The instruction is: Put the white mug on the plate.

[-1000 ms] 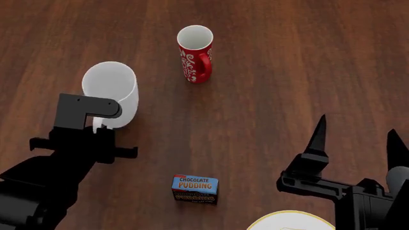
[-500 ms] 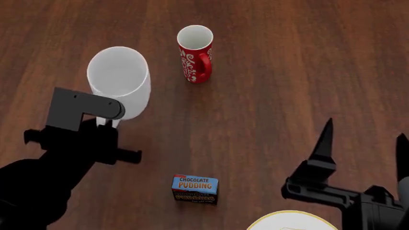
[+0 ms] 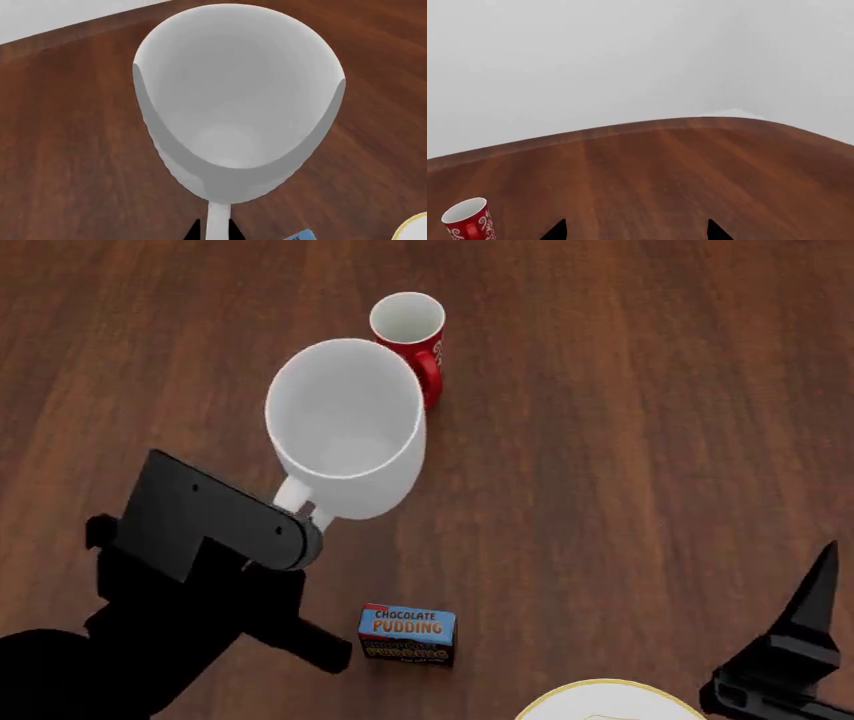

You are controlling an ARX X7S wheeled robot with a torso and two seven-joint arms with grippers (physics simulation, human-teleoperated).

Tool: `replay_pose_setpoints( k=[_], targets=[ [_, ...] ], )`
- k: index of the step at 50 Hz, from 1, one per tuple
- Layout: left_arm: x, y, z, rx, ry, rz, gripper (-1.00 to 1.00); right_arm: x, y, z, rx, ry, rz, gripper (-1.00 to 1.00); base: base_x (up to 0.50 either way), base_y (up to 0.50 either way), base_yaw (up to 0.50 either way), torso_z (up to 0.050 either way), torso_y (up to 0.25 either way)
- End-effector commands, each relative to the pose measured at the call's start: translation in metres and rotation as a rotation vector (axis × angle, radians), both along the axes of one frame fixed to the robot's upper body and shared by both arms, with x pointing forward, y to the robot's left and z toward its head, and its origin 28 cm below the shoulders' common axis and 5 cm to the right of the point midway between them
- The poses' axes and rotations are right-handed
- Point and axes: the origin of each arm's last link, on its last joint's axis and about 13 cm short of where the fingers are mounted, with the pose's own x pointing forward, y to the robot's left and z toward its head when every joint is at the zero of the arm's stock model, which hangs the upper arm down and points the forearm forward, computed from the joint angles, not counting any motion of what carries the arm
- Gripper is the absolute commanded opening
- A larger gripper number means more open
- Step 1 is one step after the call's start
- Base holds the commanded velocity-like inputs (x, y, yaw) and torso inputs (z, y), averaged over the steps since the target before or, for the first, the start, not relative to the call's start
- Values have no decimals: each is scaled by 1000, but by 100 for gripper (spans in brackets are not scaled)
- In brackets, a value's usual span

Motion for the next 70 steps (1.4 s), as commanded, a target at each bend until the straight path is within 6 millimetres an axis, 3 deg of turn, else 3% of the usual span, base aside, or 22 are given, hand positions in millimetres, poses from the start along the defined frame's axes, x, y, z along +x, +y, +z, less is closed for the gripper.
replay_pose_setpoints(
  k=[1,5,12,26,51,70],
  targets=[
    [-19,-8,1,26,-16,-81,-100,-40,-17,7,-16,19,-160,100,0,0,0,0,0],
    [-20,-9,-1,31,-12,-92,-100,-61,-24,11,-18,27,-252,100,0,0,0,0,0],
    [-21,-12,-2,30,-10,-110,-100,-88,-46,-1,-5,49,-383,100,0,0,0,0,0],
    [-24,-18,-8,40,1,-151,-100,-125,-69,-15,21,77,-529,100,0,0,0,0,1],
    [-43,-45,-21,78,38,-322,-100,-144,-75,-30,61,93,-565,100,0,0,0,0,0],
    [-26,-64,-34,75,59,-411,-100,-143,-75,-41,79,118,-560,100,0,0,0,0,0]
  ],
)
